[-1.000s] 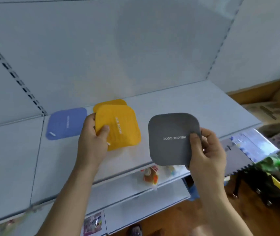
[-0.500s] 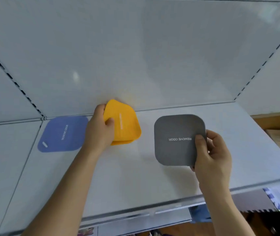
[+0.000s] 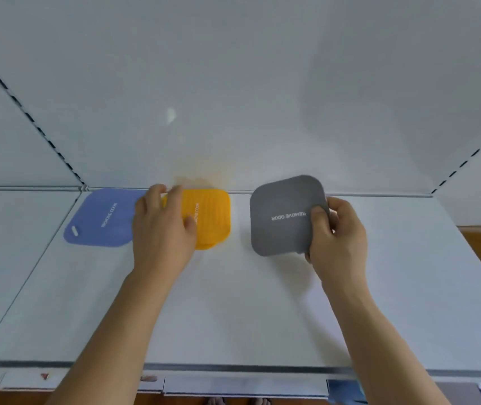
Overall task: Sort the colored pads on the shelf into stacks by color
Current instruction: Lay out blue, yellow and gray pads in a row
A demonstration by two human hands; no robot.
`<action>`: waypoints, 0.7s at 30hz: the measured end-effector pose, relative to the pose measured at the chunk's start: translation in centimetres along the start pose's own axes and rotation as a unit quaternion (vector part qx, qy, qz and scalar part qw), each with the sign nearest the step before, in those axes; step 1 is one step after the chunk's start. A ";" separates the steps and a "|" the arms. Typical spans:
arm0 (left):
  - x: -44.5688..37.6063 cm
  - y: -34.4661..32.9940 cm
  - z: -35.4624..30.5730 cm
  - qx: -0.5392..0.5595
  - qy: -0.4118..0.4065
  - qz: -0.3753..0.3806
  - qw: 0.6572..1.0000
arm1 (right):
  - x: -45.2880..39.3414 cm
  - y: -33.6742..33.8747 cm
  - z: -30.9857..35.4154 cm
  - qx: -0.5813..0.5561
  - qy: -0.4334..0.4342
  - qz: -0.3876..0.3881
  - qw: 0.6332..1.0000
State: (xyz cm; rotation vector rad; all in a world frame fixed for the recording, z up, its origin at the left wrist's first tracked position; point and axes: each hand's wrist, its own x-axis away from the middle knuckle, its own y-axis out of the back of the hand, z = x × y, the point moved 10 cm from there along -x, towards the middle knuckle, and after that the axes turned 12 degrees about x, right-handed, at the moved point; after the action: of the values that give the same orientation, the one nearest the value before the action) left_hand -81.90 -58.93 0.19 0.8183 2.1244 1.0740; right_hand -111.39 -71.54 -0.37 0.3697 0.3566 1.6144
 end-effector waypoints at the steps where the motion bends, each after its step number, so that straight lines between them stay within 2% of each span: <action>1: 0.6 -0.2 -0.4 0.004 -0.024 0.000 1.000 | -0.5 -0.9 0.3 0.017 0.006 0.010 1.000; 3: 1.8 -0.9 -1.1 0.009 -0.059 0.014 0.998 | -1.2 -2.9 1.1 0.110 0.047 0.035 0.992; 4: 2.2 -1.3 -1.3 0.012 -0.067 0.026 0.997 | -1.4 -3.9 1.4 0.197 0.083 0.038 0.976; 6: 2.6 -1.6 -1.7 0.011 -0.073 0.040 0.997 | -0.9 -5.3 2.0 0.354 0.155 0.015 0.922; 8: 2.8 -1.7 -1.8 0.004 -0.080 0.041 0.996 | -0.2 -5.9 2.0 0.432 0.187 -0.005 0.882; 10: 2.9 -1.8 -1.9 -0.004 -0.082 0.048 0.995 | -0.2 -5.8 1.4 0.489 0.183 -0.013 0.853; 15: 3.3 -1.9 -2.0 -0.004 -0.076 0.061 0.995 | 0.2 -5.5 0.1 0.510 0.182 -0.005 0.841; 21: 5.9 -0.2 -2.1 0.009 -0.069 0.043 0.997 | 5.9 -4.2 1.2 0.449 0.295 -0.023 0.843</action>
State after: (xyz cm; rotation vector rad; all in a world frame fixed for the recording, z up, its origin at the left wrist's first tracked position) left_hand -87.13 -55.61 -0.35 0.9718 2.0012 1.0122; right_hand -107.47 -65.37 -0.98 0.5451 1.6104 1.3932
